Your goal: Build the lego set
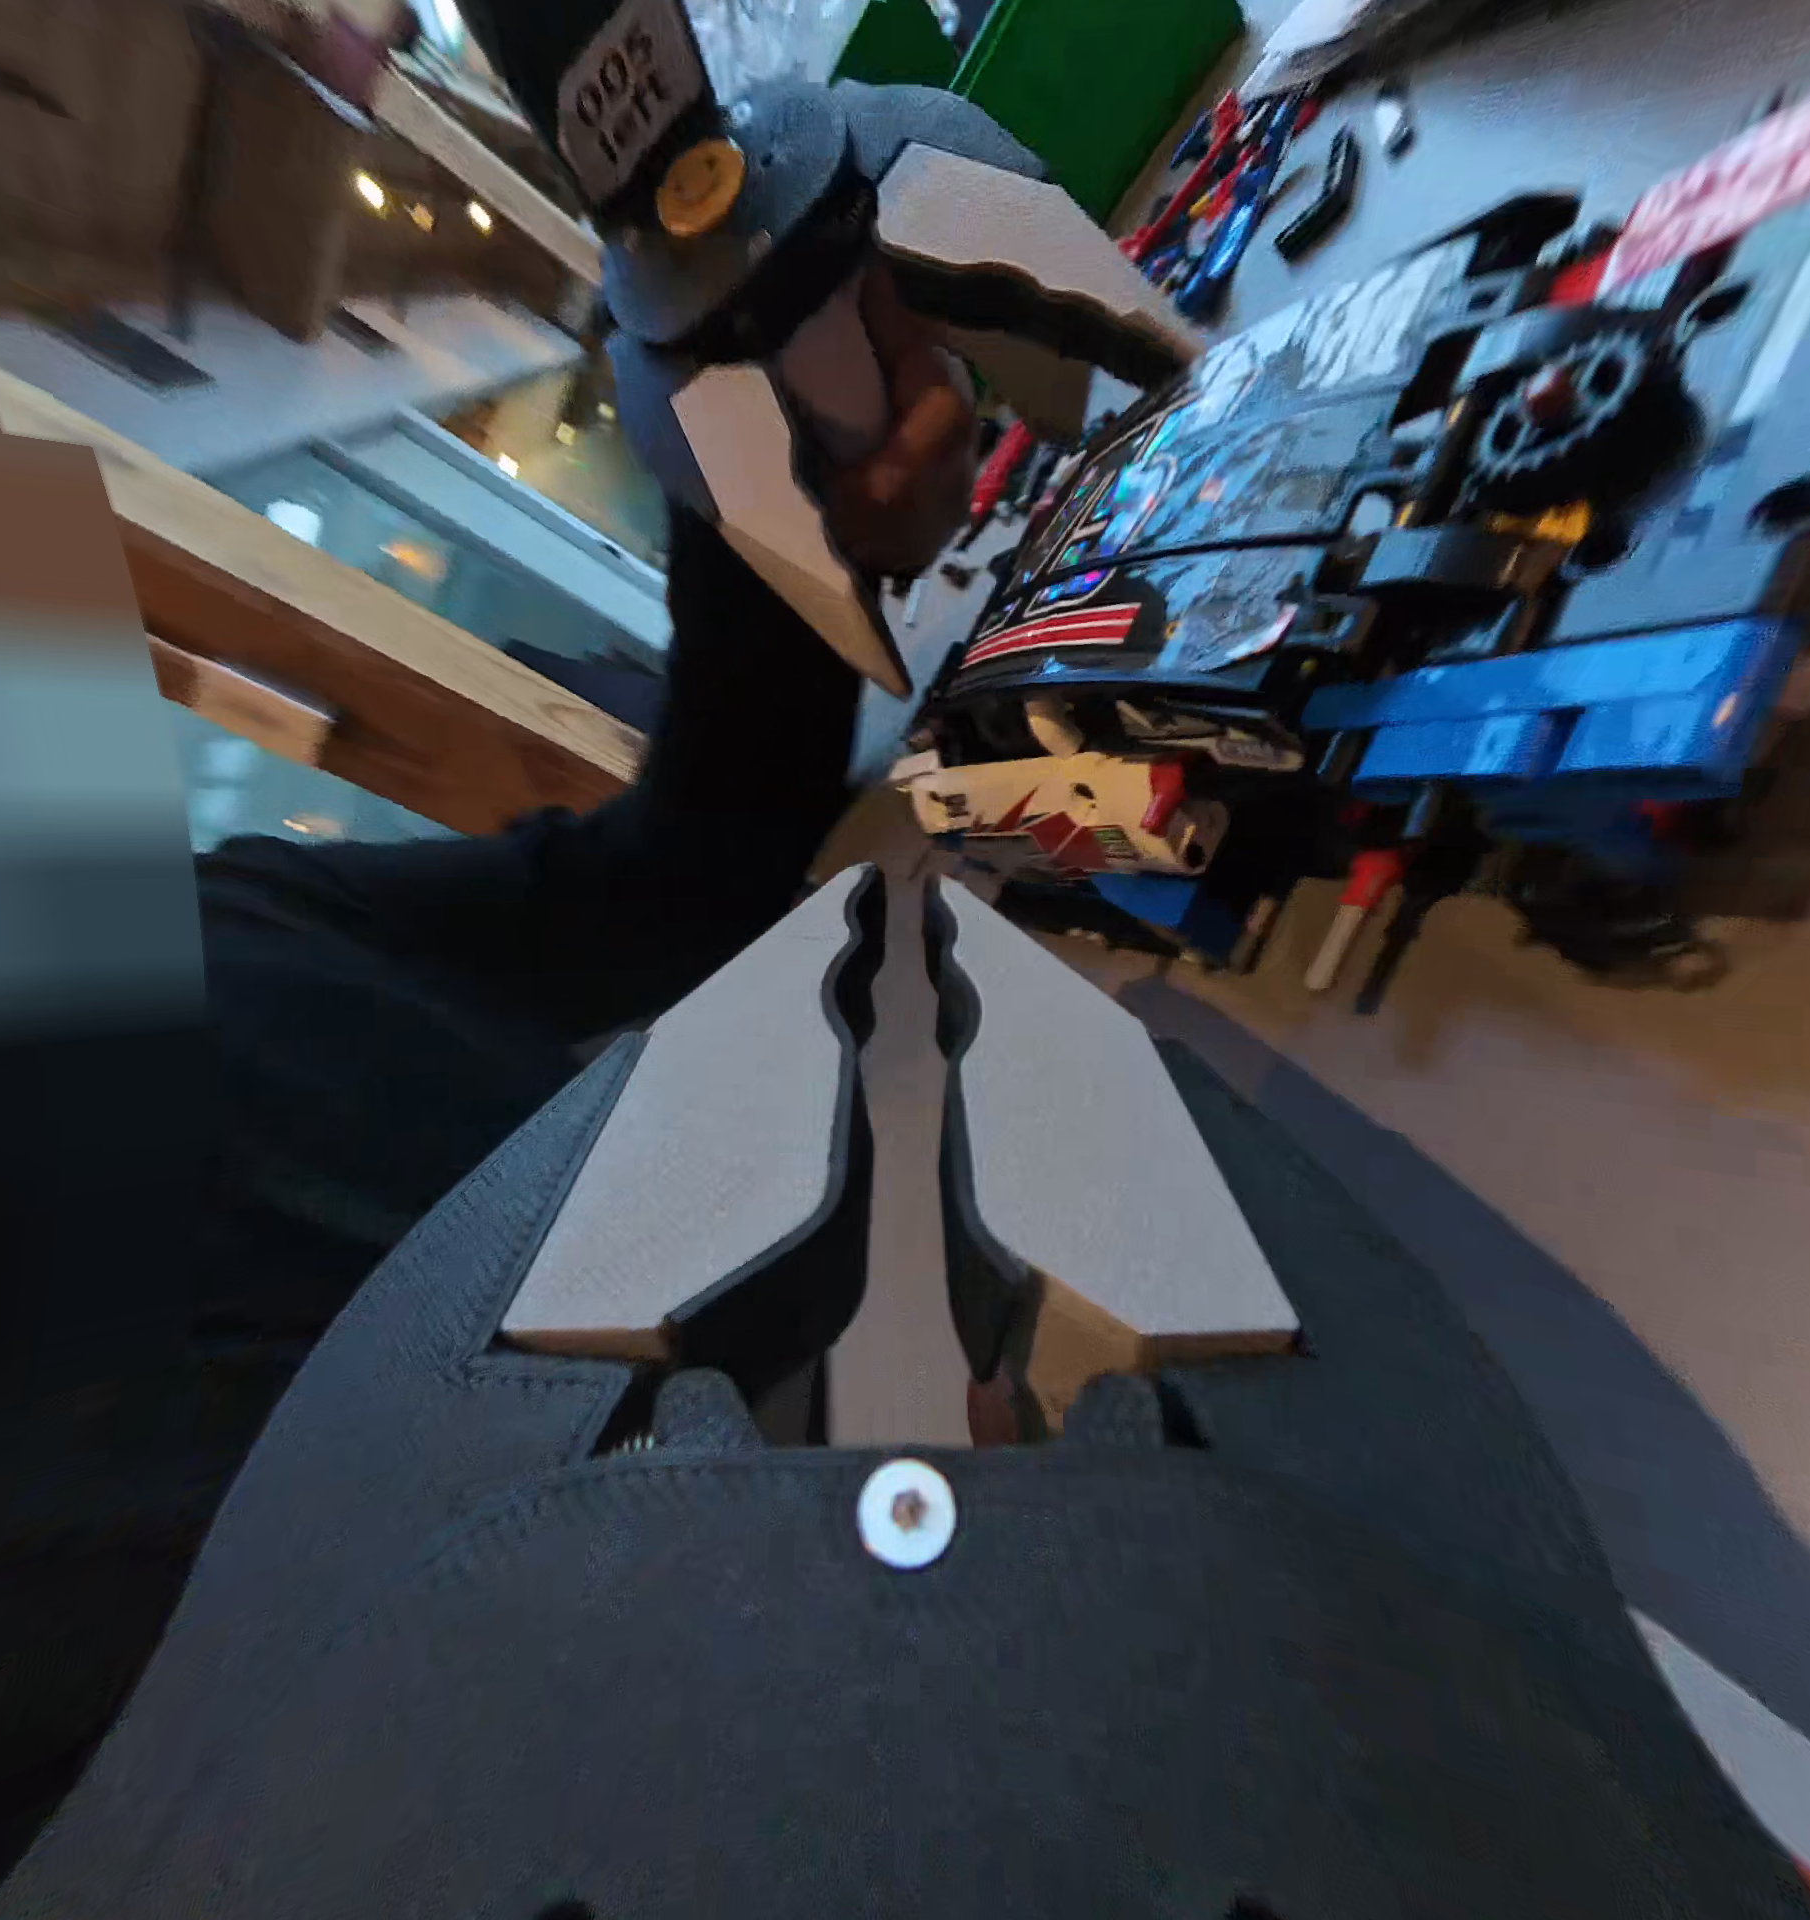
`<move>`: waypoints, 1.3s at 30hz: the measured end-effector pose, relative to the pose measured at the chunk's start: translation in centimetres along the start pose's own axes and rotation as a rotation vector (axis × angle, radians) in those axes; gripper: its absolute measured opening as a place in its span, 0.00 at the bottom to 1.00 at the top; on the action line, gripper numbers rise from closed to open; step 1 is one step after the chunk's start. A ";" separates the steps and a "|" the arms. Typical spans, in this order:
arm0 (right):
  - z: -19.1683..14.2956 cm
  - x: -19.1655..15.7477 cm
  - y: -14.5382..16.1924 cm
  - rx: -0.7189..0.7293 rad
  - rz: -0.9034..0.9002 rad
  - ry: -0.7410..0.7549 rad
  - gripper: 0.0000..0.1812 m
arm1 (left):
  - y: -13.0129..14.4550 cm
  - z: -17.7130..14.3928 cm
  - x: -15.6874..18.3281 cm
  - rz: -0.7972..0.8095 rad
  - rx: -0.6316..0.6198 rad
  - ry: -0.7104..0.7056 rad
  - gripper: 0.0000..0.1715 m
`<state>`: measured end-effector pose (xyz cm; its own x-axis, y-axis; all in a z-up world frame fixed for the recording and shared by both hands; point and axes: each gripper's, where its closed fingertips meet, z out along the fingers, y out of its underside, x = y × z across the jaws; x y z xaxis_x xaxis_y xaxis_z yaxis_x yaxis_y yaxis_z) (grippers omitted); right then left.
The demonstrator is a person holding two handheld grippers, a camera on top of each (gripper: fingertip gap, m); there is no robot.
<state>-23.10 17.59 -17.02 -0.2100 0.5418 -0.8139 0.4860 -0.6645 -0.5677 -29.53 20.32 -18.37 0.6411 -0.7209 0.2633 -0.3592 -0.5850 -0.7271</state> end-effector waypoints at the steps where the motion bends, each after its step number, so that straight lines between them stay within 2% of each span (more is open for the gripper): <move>1: -0.2 0.2 -0.1 -0.005 -0.066 0.037 0.03 | -0.1 -0.7 -0.1 -0.009 0.010 -0.007 0.45; 2: -0.4 0.2 -0.2 -0.006 -0.125 0.062 0.05 | -0.2 -1.3 -0.2 -0.010 0.019 -0.026 0.37; 3: -0.5 0.0 -0.4 -0.003 -0.178 0.072 0.05 | -0.5 -1.7 -0.1 -0.010 0.037 -0.048 0.34; 5: -0.6 -0.6 -0.7 -0.001 -0.282 0.096 0.05 | -0.5 -1.6 0.7 0.016 0.019 -0.101 0.36; 7: -0.6 -0.9 -0.9 -0.011 -0.379 0.143 0.07 | -0.3 -1.2 1.4 0.099 -0.038 -0.194 0.30; 8: -0.6 -1.0 -1.0 -0.021 -0.423 0.170 0.09 | -0.7 -1.1 2.4 0.138 -0.038 -0.205 0.16; 9: -0.7 -1.0 -1.0 -0.031 -0.467 0.199 0.10 | -1.6 -1.4 3.1 0.167 -0.014 -0.222 0.13; 10: -0.7 -1.0 -1.0 -0.038 -0.510 0.231 0.11 | -2.3 -2.0 3.1 0.191 -0.003 -0.270 0.18; 12: -1.0 -0.6 -1.1 -0.039 -0.581 0.284 0.13 | -3.2 -3.4 2.1 0.195 0.013 -0.365 0.20; 13: -1.1 -0.5 -1.1 -0.034 -0.605 0.292 0.13 | -3.5 -3.6 2.3 0.179 0.026 -0.349 0.19; 16: -1.4 -1.5 -0.7 -0.030 -0.652 0.254 0.13 | -4.9 -3.1 4.8 0.138 0.113 -0.213 0.06; 17: -1.5 -1.8 -0.5 -0.034 -0.675 0.254 0.13 | -5.3 -2.6 5.8 0.154 0.120 -0.181 0.05; 21: -2.0 -2.9 0.0 -0.043 -0.781 0.284 0.12 | -5.4 0.5 8.0 0.234 0.011 -0.143 0.10; 25: -2.3 -3.1 0.7 -0.062 -0.817 0.305 0.12 | -5.4 2.5 9.1 0.249 -0.048 -0.088 0.07; 36: -3.0 -3.0 1.1 -0.056 -0.813 0.298 0.12 | -5.3 4.1 9.0 0.221 -0.075 -0.047 0.04; 39: -2.8 -2.7 1.2 -0.061 -0.813 0.307 0.12 | -5.4 4.0 9.1 0.213 -0.060 -0.024 0.00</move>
<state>-19.56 16.77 -15.10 -0.2776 0.9570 -0.0847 0.3311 0.0125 -0.9435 -19.03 18.44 -14.58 0.5625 -0.8217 0.0918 -0.5274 -0.4421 -0.7255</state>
